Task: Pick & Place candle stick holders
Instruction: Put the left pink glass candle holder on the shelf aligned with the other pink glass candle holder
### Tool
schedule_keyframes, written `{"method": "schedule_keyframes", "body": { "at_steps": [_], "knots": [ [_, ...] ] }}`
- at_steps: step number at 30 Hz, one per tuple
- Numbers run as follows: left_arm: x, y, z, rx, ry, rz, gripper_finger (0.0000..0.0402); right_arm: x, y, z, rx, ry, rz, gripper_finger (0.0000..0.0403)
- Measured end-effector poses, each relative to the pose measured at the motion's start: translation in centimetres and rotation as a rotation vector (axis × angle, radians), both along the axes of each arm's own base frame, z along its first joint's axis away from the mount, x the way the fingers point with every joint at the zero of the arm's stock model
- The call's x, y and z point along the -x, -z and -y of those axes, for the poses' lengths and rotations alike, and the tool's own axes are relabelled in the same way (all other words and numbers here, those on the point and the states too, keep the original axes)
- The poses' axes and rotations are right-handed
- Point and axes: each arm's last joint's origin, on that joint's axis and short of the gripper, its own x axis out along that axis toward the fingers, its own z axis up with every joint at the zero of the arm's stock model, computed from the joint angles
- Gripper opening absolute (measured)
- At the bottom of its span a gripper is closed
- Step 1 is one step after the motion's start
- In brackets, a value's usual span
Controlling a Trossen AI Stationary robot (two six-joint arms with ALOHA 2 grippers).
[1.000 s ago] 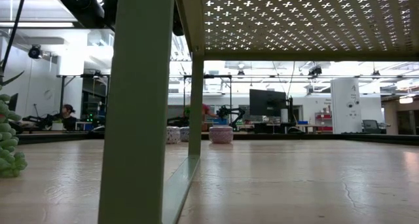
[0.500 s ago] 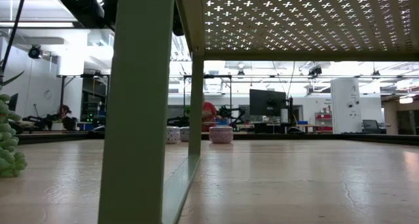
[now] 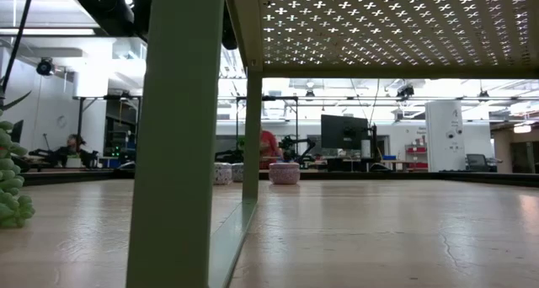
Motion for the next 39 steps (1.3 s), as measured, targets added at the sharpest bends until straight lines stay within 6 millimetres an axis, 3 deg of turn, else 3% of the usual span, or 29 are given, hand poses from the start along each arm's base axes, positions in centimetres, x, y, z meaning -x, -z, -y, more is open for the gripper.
{"method": "schedule_keyframes", "body": {
  "at_steps": [6,12,18,25,29,39],
  "knots": [
    [0.5,-0.4,0.5,-0.066,0.219,0.015,0.0094,0.1,0.0,-0.4,-0.015,-0.152,0.0,0.0011],
    [1.2,-0.4,0.5,-0.07,0.352,-0.036,0.0094,0.1,0.1,-0.3,0.023,-0.198,0.003,0.0011],
    [0.1,0.6,1.7,0.014,0.306,-0.091,0.0094,0.1,0.3,0.0,0.018,-0.188,-0.019,0.0011],
    [-1.4,0.1,2.7,0.021,0.321,-0.088,0.01,-0.2,0.8,0.1,0.041,-0.13,-0.035,0.0011],
    [-2.0,0.0,2.9,0.025,0.326,-0.09,0.0142,-0.6,1.2,0.2,0.049,-0.115,-0.043,0.0011],
    [-3.2,0.3,3.5,0.049,0.238,-0.11,0.0296,-1.3,1.9,0.1,0.054,-0.096,-0.074,0.0011]
  ]
}}
